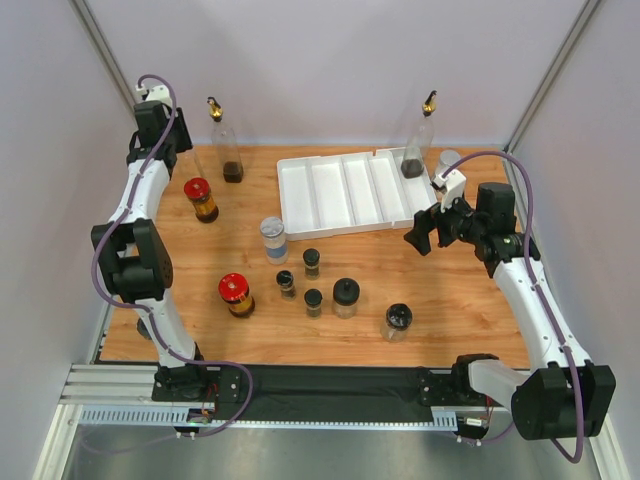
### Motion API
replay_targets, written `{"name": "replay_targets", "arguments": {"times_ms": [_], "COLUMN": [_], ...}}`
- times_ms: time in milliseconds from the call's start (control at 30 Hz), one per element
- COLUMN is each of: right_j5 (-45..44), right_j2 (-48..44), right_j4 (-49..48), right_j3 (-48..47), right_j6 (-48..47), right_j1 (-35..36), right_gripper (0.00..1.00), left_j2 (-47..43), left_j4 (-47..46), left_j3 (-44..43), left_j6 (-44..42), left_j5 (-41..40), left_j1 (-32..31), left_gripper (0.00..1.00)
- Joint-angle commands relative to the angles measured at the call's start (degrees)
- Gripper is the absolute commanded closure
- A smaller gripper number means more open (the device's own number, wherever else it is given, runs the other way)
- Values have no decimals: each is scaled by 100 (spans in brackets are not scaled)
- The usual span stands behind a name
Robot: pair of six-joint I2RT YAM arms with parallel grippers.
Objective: Organize the condiment bottles
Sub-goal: Pick up the bottle from the center of the board.
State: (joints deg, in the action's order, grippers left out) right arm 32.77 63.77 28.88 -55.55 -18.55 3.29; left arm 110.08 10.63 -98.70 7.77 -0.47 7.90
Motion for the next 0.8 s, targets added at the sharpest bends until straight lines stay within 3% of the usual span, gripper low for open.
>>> {"name": "replay_targets", "arguments": {"times_ms": [0, 767], "right_j5": [-25, -8], "right_j2": [22, 4], "right_j4": [-23, -5], "right_j3": [-140, -140], "right_j6": [-88, -105], "right_j1": [-13, -13], "right_gripper": [0, 0], "left_j2": [-197, -1103], "left_j4": [-492, -720], "left_j3": [-168, -150], "left_j6": [-100, -91], "left_j5": [179, 197], "left_j1": [10, 10], "left_gripper": [100, 100]}}
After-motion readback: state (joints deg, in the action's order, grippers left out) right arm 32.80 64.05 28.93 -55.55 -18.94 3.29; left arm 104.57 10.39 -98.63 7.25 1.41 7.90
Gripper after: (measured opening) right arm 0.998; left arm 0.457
